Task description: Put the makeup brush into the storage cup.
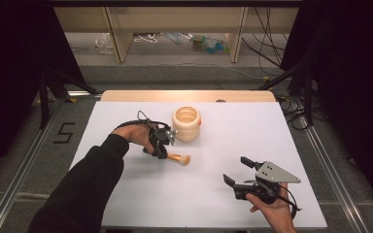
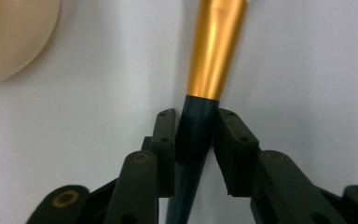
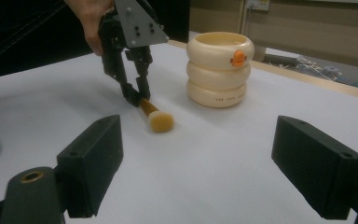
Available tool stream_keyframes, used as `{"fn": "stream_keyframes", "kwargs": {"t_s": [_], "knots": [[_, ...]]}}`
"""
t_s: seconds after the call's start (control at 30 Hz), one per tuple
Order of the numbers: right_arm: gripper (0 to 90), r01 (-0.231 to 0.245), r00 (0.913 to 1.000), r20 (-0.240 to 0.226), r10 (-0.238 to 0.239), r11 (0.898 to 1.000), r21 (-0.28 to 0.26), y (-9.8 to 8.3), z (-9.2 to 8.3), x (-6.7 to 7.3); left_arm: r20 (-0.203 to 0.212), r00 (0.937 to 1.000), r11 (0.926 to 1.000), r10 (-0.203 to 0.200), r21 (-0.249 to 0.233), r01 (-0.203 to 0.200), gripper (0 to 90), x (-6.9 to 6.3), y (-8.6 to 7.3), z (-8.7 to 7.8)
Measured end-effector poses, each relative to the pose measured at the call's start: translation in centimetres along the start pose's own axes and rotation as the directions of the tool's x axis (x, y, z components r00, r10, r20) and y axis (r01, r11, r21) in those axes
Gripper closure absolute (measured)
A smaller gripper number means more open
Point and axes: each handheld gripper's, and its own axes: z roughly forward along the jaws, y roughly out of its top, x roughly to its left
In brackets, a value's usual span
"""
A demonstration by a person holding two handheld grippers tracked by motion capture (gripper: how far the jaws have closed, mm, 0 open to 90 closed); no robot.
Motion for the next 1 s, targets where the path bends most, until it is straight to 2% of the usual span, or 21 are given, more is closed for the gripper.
{"fn": "stream_keyframes", "kwargs": {"t_s": [0.17,0.2,0.5,1.0], "knots": [[17.3,0.002,1.0000,-0.004,-0.002,1.000,0.000,-0.01,0.10,0.06,-0.001,1.0000,0.9999,-0.001,0.011,0.001,73.8,-0.11,0.12,0.01],[17.3,0.018,0.9998,0.001,-0.018,1.000,-0.011,0.00,0.16,-0.05,0.000,1.0000,0.9999,-0.002,0.012,0.002,73.8,-0.09,0.15,0.01],[17.5,0.001,1.0000,-0.006,-0.001,1.000,0.001,-0.05,0.18,0.10,-0.002,1.0000,0.9991,0.004,0.042,-0.004,74.3,-0.08,0.54,0.01],[17.5,-0.002,0.9999,-0.013,0.002,1.000,0.006,-0.07,0.21,0.13,-0.002,0.9999,0.9991,0.017,0.039,-0.017,74.5,-0.11,0.47,-0.02]]}}
